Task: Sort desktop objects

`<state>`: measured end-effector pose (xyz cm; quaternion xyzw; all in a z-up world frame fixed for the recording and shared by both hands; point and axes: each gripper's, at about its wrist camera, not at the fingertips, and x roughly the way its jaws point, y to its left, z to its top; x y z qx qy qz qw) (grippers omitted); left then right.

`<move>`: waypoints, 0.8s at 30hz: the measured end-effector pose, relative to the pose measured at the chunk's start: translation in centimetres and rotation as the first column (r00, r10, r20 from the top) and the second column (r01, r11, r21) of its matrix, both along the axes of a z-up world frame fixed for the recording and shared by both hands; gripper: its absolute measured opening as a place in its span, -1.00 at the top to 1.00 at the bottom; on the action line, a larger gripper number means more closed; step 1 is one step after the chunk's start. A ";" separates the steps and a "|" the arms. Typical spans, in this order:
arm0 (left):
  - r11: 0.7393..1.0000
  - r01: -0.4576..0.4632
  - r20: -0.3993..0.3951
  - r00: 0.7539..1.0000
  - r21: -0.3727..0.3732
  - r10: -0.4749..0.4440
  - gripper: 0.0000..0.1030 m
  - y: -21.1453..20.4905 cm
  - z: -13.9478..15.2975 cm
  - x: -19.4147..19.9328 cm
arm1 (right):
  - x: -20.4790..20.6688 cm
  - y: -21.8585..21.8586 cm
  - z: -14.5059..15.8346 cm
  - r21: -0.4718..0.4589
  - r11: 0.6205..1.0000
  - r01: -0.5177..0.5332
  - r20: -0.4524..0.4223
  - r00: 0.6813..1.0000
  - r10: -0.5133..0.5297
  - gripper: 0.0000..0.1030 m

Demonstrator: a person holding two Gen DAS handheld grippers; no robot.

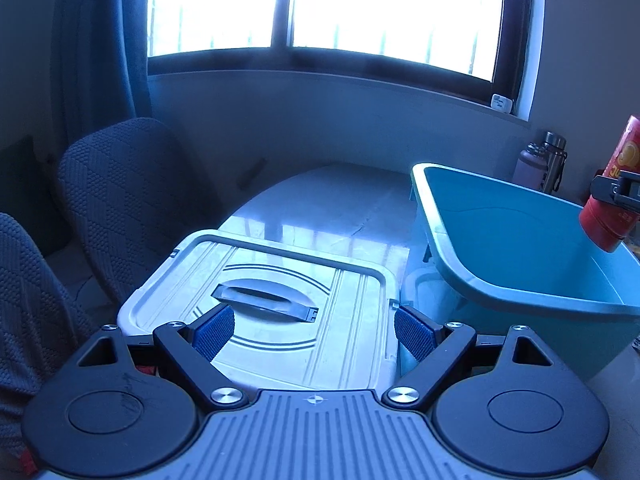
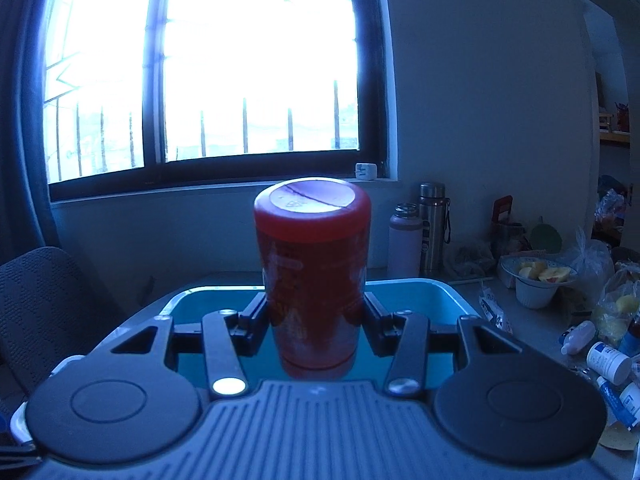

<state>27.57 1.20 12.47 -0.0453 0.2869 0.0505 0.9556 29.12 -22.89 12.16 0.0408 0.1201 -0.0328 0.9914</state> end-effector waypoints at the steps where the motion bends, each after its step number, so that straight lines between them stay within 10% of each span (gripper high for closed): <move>1: 1.000 0.006 -0.004 1.000 0.001 -0.006 -0.73 0.1 -0.1 0.3 | 0.5 0.0 -0.1 0.003 1.000 0.004 -0.005 1.000 -0.004 0.05; 8: 0.999 0.045 -0.015 0.999 -0.001 -0.045 -0.73 0.7 -1.0 2.1 | 3.5 0.9 -1.1 0.006 1.000 0.011 -0.085 0.996 -0.011 0.00; 12: 0.997 0.071 -0.019 0.997 -0.002 -0.071 -0.73 0.7 -1.4 2.7 | 3.8 1.5 -1.2 -0.025 0.999 0.036 -0.075 0.997 -0.038 -0.71; 24: 0.998 0.063 -0.026 0.998 -0.005 -0.063 -0.73 1.0 -1.6 2.3 | 3.1 1.9 -0.9 -0.035 0.999 0.009 -0.066 0.998 -0.011 -0.72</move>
